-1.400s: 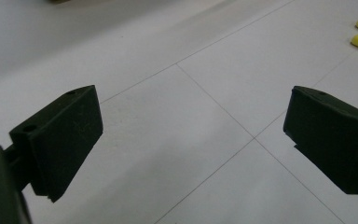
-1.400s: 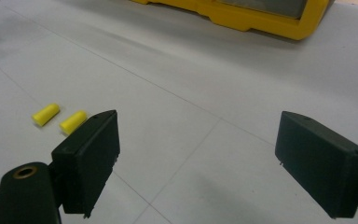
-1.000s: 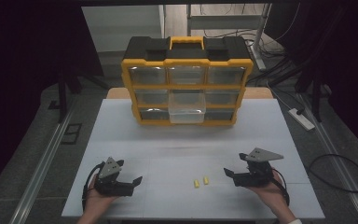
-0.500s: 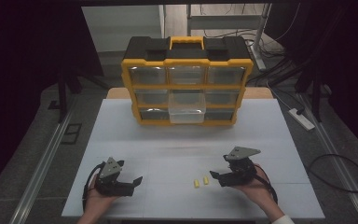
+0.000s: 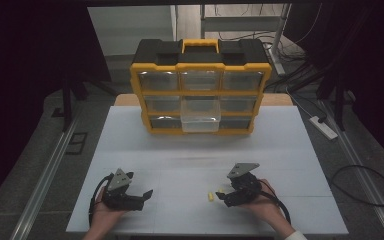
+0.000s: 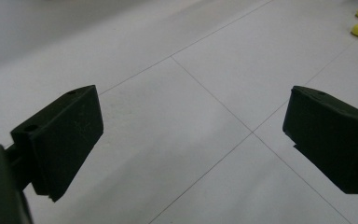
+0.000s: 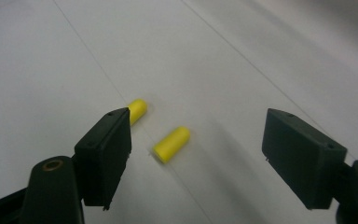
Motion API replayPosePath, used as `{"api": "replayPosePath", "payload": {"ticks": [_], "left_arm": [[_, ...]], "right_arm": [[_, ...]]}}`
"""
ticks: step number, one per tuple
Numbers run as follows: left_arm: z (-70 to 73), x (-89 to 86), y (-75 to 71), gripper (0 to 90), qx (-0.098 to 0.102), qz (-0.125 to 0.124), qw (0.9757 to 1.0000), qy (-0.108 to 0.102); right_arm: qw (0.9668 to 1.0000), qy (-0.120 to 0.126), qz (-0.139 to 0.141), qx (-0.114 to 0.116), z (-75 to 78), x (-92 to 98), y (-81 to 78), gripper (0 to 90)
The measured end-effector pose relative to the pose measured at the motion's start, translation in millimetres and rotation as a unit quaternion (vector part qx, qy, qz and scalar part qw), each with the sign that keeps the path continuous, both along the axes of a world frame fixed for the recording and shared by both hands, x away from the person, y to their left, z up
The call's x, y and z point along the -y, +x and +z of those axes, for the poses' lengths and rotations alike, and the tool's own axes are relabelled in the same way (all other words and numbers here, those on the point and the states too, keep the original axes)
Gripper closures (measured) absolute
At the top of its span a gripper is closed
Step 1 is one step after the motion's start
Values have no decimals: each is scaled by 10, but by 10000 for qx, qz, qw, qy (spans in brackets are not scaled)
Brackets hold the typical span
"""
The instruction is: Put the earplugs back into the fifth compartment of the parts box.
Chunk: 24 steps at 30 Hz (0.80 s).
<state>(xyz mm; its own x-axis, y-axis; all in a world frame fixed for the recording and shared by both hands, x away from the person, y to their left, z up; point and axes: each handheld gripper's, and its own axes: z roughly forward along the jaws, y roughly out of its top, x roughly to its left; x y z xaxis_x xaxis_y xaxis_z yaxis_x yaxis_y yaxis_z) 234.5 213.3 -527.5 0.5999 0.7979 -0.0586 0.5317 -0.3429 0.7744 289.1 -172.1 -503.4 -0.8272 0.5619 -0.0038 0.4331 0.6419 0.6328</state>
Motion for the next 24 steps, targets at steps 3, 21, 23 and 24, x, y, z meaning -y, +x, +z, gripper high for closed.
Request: {"api": "replayPosePath", "payload": {"ticks": [3,21,23,24], "left_arm": [[-3,2,1,51,-8,-8,10000,10],[-1,0,-6,51,8,-24,10000,-6],[0,0,-6,51,11,-26,10000,-5],[0,0,-7,52,9,-28,10000,-8]], "right_arm": [[9999,-111,29,-39,-39,-35,3,285],[9992,-370,128,-121,-112,-108,-36,730],[9992,-325,120,-184,-109,-99,-26,775],[9992,-295,117,-226,-107,-92,-20,794]]}}
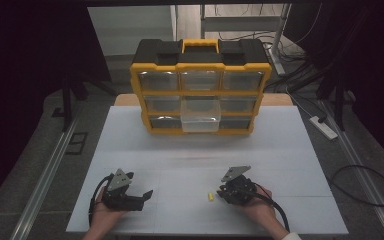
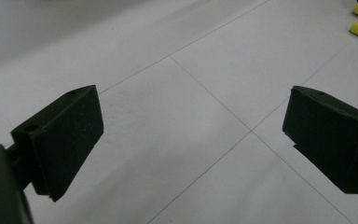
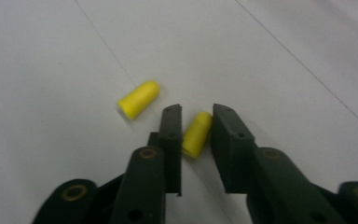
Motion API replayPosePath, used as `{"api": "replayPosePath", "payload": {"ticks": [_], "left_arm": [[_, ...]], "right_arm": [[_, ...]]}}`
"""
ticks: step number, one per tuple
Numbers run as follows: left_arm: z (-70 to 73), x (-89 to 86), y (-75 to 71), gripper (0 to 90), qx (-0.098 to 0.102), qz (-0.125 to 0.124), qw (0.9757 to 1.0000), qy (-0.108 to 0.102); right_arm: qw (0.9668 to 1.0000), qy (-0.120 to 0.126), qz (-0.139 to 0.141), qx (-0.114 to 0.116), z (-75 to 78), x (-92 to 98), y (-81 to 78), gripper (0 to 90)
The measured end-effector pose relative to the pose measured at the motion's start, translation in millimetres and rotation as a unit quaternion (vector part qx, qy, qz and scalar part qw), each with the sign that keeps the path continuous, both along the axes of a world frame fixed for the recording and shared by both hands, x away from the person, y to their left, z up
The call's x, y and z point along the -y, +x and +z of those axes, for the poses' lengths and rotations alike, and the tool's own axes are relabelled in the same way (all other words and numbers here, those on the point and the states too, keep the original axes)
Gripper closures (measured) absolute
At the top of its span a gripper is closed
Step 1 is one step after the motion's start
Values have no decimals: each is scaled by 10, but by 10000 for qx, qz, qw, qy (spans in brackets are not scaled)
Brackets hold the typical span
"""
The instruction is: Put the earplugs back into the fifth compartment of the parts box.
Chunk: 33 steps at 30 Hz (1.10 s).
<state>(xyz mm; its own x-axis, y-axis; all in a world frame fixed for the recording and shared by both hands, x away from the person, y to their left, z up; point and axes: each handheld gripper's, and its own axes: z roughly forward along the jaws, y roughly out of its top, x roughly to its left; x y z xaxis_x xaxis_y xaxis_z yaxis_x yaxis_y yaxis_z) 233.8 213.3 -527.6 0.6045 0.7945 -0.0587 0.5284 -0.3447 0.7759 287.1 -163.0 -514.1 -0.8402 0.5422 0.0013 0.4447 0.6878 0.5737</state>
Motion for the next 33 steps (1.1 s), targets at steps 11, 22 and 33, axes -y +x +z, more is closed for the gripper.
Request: {"api": "replayPosePath", "payload": {"ticks": [11,22,33], "left_arm": [[0,-2,-1,52,2,-6,10000,-2],[-5,3,5,52,-9,-3,10000,25],[-13,8,7,55,-32,-11,10000,32]], "right_arm": [[9981,535,-80,288,142,99,14,817],[9867,1495,-255,588,337,256,46,818],[9719,2115,-363,971,596,330,70,817]]}}
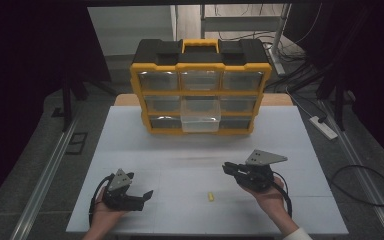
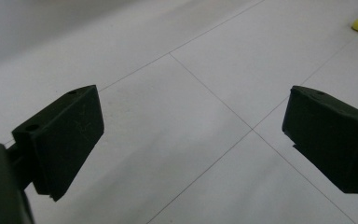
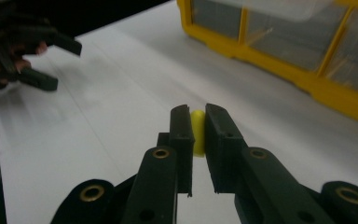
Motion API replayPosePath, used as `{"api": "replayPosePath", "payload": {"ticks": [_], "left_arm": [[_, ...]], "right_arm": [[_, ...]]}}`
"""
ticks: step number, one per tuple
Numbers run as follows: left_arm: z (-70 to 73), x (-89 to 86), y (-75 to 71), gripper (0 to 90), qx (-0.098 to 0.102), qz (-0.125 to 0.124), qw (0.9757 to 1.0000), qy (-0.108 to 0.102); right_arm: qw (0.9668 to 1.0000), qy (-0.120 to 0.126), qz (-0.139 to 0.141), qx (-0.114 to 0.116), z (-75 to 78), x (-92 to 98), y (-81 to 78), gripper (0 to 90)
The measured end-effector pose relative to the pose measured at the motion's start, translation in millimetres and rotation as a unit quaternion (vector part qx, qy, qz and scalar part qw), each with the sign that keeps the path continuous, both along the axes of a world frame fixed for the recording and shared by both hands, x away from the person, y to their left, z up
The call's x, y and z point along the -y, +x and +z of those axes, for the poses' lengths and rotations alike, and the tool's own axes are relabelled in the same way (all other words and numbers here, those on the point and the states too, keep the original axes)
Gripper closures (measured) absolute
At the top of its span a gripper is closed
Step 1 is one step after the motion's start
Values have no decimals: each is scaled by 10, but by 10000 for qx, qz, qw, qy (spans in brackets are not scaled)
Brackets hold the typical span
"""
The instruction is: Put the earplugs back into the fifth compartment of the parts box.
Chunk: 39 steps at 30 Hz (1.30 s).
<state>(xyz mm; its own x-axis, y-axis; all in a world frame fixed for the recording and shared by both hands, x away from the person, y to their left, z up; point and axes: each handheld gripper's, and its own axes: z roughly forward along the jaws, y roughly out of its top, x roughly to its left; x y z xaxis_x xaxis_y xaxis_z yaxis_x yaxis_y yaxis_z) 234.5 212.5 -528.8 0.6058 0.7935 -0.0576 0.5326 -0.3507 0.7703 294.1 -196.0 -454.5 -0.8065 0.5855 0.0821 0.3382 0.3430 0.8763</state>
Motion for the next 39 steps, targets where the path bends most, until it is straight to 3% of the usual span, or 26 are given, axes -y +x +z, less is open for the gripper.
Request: {"api": "replayPosePath", "payload": {"ticks": [6,25,39], "left_arm": [[-3,1,1,56,4,5,10000,-18],[0,-6,-3,56,10,6,10000,-5],[7,-17,-9,57,26,4,10000,-16]], "right_arm": [[9996,192,-17,198,172,9,39,816],[9967,467,-51,665,541,-130,206,816],[9947,635,-210,780,752,-188,421,815]]}}
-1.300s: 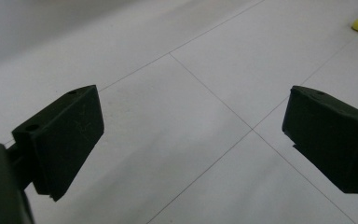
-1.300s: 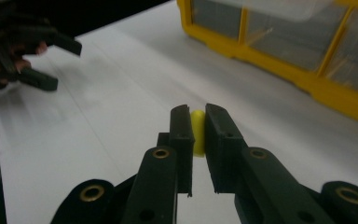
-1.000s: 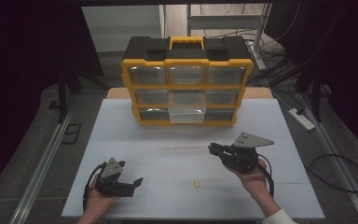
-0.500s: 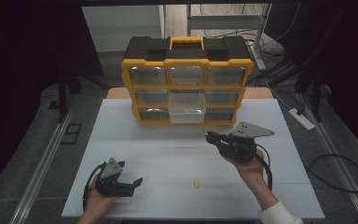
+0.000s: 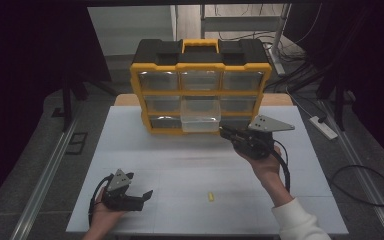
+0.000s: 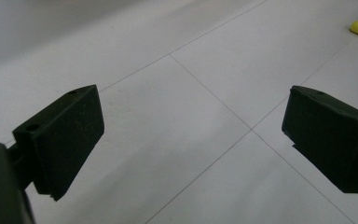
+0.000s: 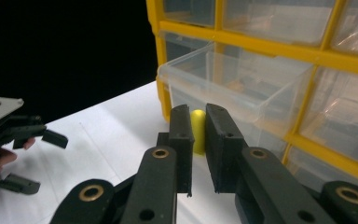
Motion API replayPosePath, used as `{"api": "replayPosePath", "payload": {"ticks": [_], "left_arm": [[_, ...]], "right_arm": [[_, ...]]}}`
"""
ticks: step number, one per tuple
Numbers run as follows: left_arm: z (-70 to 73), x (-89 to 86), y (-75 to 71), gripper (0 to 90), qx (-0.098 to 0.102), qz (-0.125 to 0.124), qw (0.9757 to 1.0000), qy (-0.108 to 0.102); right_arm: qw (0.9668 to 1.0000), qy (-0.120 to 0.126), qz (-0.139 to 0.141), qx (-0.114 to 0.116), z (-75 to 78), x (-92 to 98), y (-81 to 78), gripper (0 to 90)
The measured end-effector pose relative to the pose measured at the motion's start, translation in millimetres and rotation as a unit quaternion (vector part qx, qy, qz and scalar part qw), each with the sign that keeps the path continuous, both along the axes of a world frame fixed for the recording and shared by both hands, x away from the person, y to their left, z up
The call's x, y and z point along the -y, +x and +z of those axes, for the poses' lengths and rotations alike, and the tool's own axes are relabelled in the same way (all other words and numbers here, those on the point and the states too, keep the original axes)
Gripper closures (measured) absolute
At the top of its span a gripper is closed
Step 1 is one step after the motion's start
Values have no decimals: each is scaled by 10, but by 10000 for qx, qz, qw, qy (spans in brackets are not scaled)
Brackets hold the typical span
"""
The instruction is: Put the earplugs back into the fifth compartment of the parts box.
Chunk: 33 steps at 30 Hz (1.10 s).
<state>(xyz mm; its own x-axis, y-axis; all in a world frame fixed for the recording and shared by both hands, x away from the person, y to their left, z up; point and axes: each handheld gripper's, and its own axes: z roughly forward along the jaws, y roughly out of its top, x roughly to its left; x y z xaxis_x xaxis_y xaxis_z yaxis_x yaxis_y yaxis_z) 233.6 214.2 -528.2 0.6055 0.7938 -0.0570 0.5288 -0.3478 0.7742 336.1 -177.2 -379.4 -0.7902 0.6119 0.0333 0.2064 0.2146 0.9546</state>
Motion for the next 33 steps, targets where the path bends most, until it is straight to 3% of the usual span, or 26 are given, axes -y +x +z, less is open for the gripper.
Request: {"api": "replayPosePath", "payload": {"ticks": [18,28,33], "left_arm": [[3,-2,-1,59,11,-12,10000,-9],[4,-6,-1,60,15,-21,10000,-4],[2,-1,-4,60,-1,-23,10000,-21]], "right_arm": [[9998,-119,-100,114,269,-306,362,809],[9994,-321,-70,-59,244,-485,529,803],[9986,-473,-226,-114,194,-551,690,803]]}}
